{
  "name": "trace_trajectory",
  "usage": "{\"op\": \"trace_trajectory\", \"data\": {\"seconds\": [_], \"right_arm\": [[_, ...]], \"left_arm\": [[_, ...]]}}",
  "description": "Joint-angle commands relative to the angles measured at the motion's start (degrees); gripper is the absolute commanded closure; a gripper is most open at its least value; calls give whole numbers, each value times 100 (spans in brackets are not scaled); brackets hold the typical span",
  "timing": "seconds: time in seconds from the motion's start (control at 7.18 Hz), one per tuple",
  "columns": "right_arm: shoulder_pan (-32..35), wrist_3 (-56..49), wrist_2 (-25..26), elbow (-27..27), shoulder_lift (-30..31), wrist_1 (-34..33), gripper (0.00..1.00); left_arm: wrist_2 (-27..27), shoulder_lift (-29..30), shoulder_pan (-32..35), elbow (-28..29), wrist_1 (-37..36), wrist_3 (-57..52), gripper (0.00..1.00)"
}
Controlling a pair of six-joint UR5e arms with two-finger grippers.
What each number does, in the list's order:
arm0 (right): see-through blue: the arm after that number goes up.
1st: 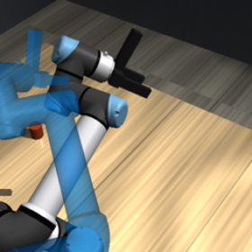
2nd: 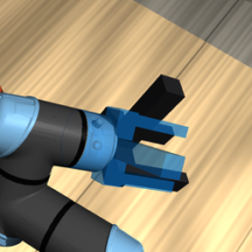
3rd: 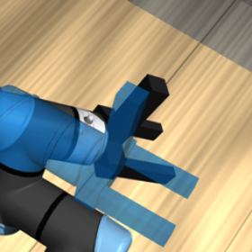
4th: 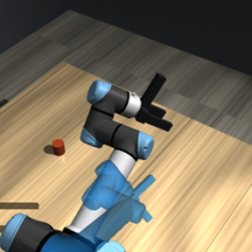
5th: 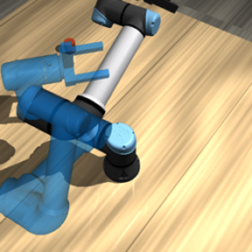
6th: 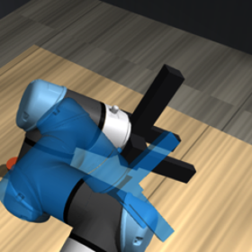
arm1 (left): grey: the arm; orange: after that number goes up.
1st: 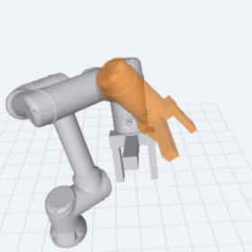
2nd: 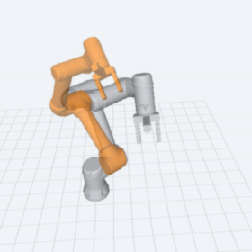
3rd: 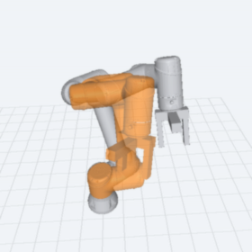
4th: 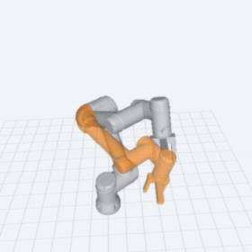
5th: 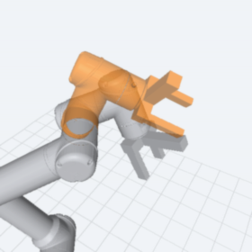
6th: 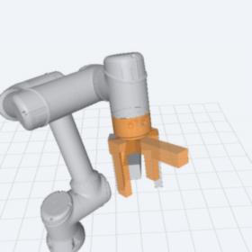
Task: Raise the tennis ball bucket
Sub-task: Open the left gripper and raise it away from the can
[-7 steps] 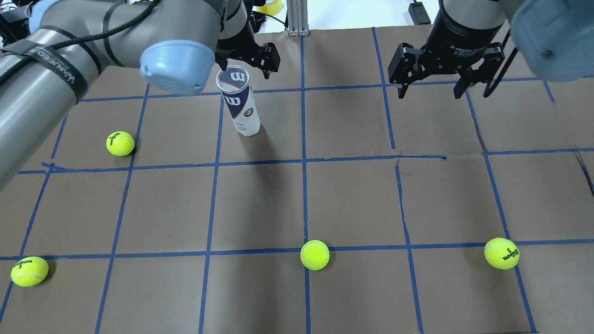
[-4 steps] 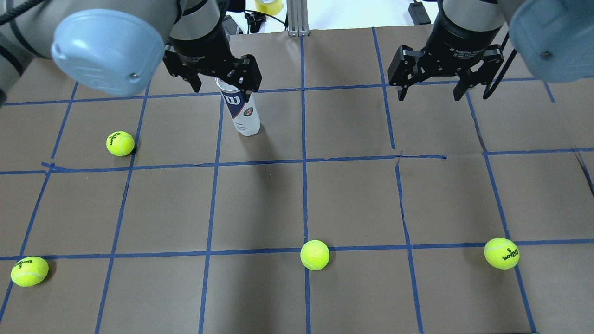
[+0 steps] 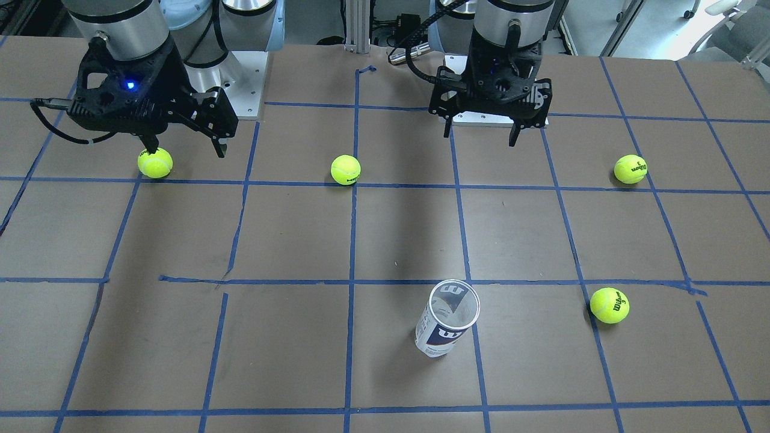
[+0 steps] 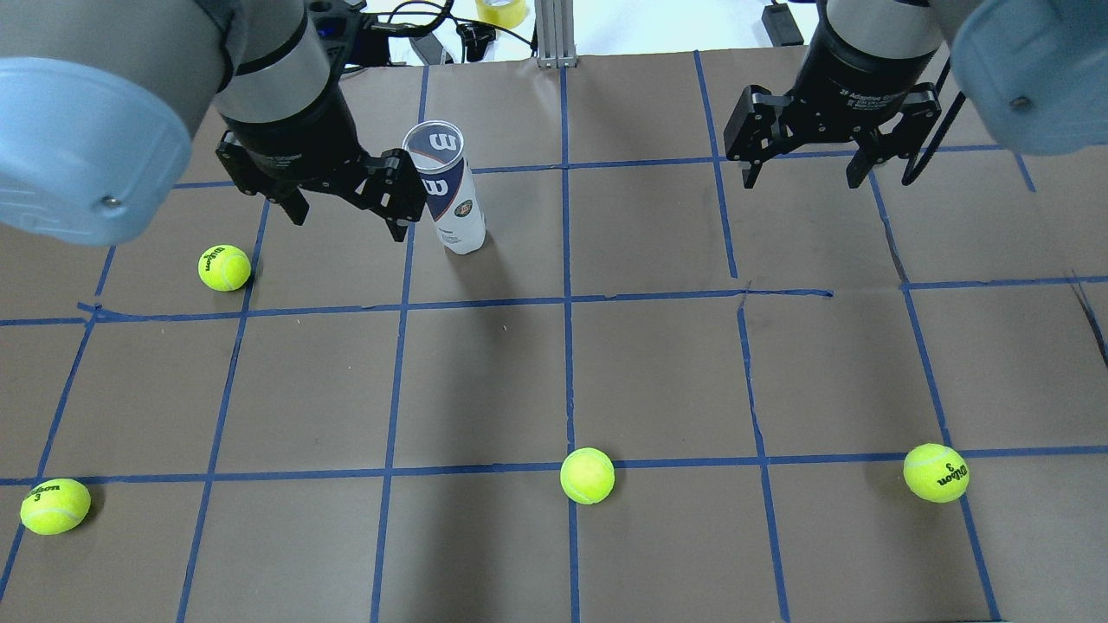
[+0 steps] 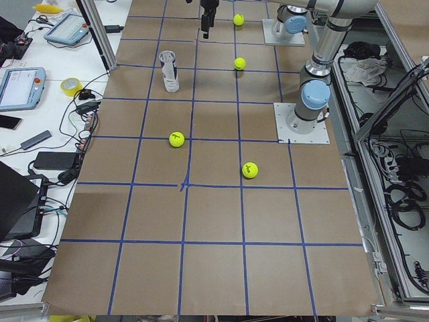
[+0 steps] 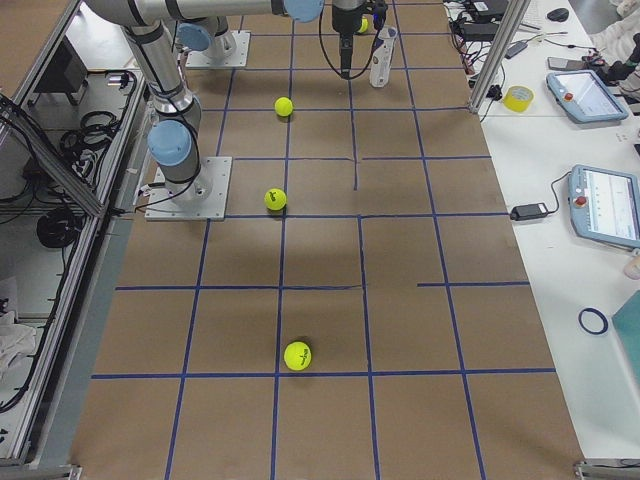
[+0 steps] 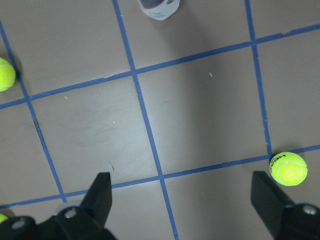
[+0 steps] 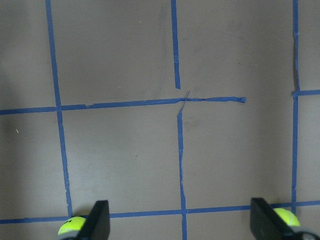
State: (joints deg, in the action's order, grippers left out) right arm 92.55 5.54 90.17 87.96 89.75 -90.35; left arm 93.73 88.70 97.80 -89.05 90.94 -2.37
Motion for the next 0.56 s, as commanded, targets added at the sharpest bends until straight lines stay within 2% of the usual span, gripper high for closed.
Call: {"op": "trace_trajectory", "data": {"seconds": [0.0,0.42], "right_arm": [[0,0,0,2,-2,-9,0],[0,-18,0,10,-2,-17,0]], "left_arm": [[-30,-98,-322,-69,-154,-114,0],[-39,-116,-323,-86,-252,-114,0]]}}
